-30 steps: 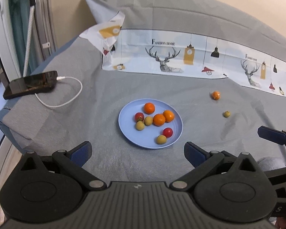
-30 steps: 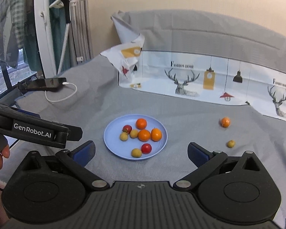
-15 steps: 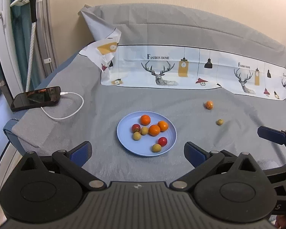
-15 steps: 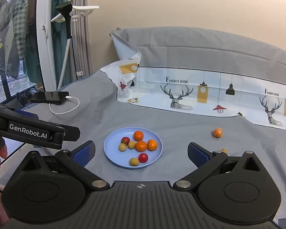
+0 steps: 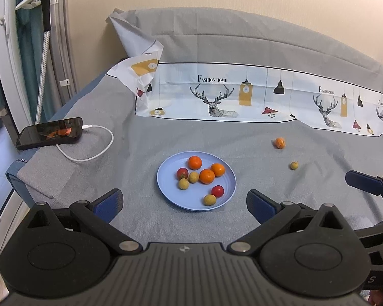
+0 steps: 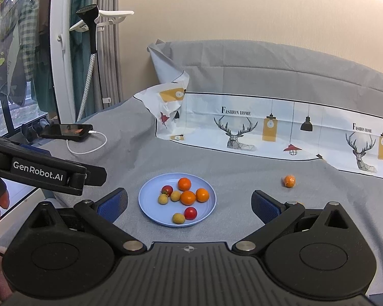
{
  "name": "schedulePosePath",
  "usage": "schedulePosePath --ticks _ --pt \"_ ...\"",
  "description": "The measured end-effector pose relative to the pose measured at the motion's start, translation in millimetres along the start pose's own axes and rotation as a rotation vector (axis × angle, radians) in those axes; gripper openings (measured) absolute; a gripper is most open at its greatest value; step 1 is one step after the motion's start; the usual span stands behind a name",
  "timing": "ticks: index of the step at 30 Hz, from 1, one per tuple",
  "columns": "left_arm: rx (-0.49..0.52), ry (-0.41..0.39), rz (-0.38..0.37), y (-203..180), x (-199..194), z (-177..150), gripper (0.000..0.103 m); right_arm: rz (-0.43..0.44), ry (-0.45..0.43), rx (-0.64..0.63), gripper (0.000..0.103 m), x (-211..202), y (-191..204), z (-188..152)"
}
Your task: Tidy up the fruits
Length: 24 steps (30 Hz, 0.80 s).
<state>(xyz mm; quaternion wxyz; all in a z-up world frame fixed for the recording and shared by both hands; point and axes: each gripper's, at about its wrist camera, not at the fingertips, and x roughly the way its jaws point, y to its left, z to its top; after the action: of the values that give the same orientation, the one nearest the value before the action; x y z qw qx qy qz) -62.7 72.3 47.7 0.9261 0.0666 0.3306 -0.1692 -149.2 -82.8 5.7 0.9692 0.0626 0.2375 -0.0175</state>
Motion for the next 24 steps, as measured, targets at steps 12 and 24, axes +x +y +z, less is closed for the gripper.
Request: schedulePosePath --ticks 12,24 --pt "0.004 0.018 -0.001 -1.3 7.7 0.5 0.103 0.004 0.019 0.01 0.102 6.1 -1.2 -0.6" --pt "0.015 0.065 0.005 -2.5 28.9 -0.4 0.103 0.009 0.066 0.033 0.102 23.1 -7.1 -5.4"
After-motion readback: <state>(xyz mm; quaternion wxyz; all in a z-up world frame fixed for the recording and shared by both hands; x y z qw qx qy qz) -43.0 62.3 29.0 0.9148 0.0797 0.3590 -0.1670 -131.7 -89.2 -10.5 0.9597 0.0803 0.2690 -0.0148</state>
